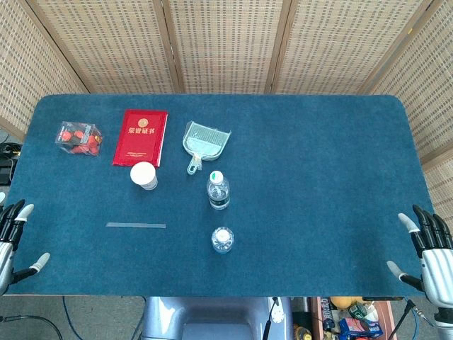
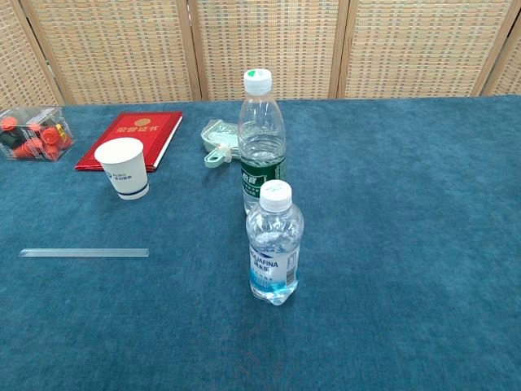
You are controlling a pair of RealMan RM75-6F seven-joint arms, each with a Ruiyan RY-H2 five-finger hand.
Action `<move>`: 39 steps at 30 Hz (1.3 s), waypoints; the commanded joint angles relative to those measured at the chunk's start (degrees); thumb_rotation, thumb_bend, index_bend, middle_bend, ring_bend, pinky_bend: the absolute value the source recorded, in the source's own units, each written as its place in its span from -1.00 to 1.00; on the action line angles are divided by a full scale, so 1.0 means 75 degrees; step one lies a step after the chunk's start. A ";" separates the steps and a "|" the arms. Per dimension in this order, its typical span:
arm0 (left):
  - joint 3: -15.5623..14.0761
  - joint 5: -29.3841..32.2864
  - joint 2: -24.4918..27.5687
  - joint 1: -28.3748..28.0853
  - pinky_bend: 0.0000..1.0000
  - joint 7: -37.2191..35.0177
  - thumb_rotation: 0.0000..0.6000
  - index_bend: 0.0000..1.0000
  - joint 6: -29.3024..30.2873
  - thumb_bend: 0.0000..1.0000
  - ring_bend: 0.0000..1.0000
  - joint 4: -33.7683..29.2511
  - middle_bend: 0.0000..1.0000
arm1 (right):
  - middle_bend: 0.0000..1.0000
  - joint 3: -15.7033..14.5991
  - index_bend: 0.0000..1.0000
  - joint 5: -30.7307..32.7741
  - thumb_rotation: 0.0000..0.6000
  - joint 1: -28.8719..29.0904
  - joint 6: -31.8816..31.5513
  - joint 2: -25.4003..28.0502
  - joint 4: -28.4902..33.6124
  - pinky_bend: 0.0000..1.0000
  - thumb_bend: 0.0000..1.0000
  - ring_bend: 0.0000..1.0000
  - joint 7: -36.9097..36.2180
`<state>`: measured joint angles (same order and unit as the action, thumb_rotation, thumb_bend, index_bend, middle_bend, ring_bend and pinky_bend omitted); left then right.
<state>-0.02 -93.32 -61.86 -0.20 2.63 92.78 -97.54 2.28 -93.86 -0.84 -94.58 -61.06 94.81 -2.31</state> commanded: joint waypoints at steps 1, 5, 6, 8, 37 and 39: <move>-0.0004 0.0007 0.0004 -0.0003 -1.00 0.0003 1.00 -1.00 -0.0015 -0.55 -1.00 -0.0007 -1.00 | -1.00 0.0002 -1.00 0.0006 1.00 0.0000 0.0003 -0.0002 -0.0002 -1.00 -1.00 -1.00 0.0003; -0.0015 0.0000 0.0013 -0.0016 -1.00 0.0007 1.00 -1.00 -0.0054 -0.55 -1.00 -0.0013 -1.00 | -1.00 0.0006 -1.00 0.0021 1.00 0.0005 0.0021 -0.0005 -0.0004 -1.00 -1.00 -1.00 0.0002; -0.0020 -0.0008 0.0009 -0.0024 -1.00 0.0005 1.00 -1.00 -0.0070 -0.55 -1.00 -0.0008 -1.00 | -1.00 0.0005 -1.00 0.0019 1.00 0.0003 0.0018 -0.0005 -0.0007 -1.00 -1.00 -1.00 -0.0003; -0.0041 -0.0063 -0.0044 -0.0158 -1.00 -0.0051 1.00 -1.00 -0.0293 -0.55 -1.00 0.0091 -1.00 | -1.00 0.0002 -1.00 0.0025 1.00 0.0004 0.0031 -0.0002 0.0013 -1.00 -1.00 -1.00 -0.0003; 0.0959 0.3296 -0.2511 -0.3324 -1.00 0.1365 1.00 -0.29 -0.5014 -0.44 -1.00 0.0351 -1.00 | -1.00 0.0062 -1.00 0.0336 1.00 0.0117 0.0380 0.0069 -0.0020 -1.00 -1.00 -1.00 -0.0230; 0.0976 0.3491 -0.2672 -0.3369 -1.00 0.1474 1.00 -0.27 -0.4987 -0.36 -1.00 0.0411 -1.00 | -1.00 0.0060 -1.00 0.0333 1.00 0.0122 0.0389 0.0072 -0.0024 -1.00 -1.00 -1.00 -0.0240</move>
<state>7.00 -68.40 -80.72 -24.79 12.92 55.65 -94.93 2.73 -91.36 0.06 -91.67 -60.52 94.63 -4.10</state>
